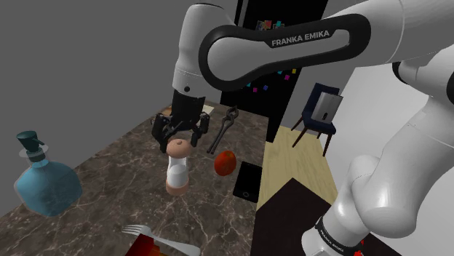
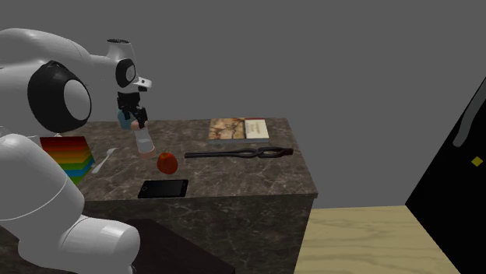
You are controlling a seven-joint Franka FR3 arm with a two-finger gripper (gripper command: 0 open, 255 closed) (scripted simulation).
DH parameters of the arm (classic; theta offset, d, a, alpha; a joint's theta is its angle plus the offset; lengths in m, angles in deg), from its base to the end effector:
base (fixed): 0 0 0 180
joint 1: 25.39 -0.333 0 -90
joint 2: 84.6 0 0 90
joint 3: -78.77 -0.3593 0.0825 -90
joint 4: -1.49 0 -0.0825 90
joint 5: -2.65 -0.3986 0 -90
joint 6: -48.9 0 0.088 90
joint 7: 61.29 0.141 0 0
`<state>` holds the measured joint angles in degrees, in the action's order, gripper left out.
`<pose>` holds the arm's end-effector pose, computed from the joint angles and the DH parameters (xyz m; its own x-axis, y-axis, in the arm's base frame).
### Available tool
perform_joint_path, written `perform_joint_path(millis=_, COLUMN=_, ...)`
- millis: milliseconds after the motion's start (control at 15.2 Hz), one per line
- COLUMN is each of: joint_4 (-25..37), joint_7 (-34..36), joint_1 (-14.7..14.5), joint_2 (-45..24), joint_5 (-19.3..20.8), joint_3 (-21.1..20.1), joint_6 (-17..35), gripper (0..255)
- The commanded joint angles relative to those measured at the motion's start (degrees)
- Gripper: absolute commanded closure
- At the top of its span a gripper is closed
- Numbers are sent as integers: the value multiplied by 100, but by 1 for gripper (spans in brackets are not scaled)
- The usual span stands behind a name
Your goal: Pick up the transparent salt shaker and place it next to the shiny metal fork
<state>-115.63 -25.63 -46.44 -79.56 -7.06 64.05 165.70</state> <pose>0.4370 0.3364 0.4907 0.9976 -0.0672 -0.0171 -0.0691 -0.9859 -0.1527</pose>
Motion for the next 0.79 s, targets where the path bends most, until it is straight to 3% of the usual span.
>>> perform_joint_path(millis=0, joint_4=0, joint_7=0, joint_1=0, joint_2=0, joint_5=0, joint_3=0, joint_6=0, gripper=0)
perform_joint_path(millis=264, joint_4=530, joint_7=-9, joint_1=49, joint_2=179, joint_5=1, joint_3=70, joint_6=-713, gripper=0)
perform_joint_path(millis=726, joint_4=530, joint_7=-9, joint_1=49, joint_2=179, joint_5=1, joint_3=70, joint_6=-713, gripper=0)
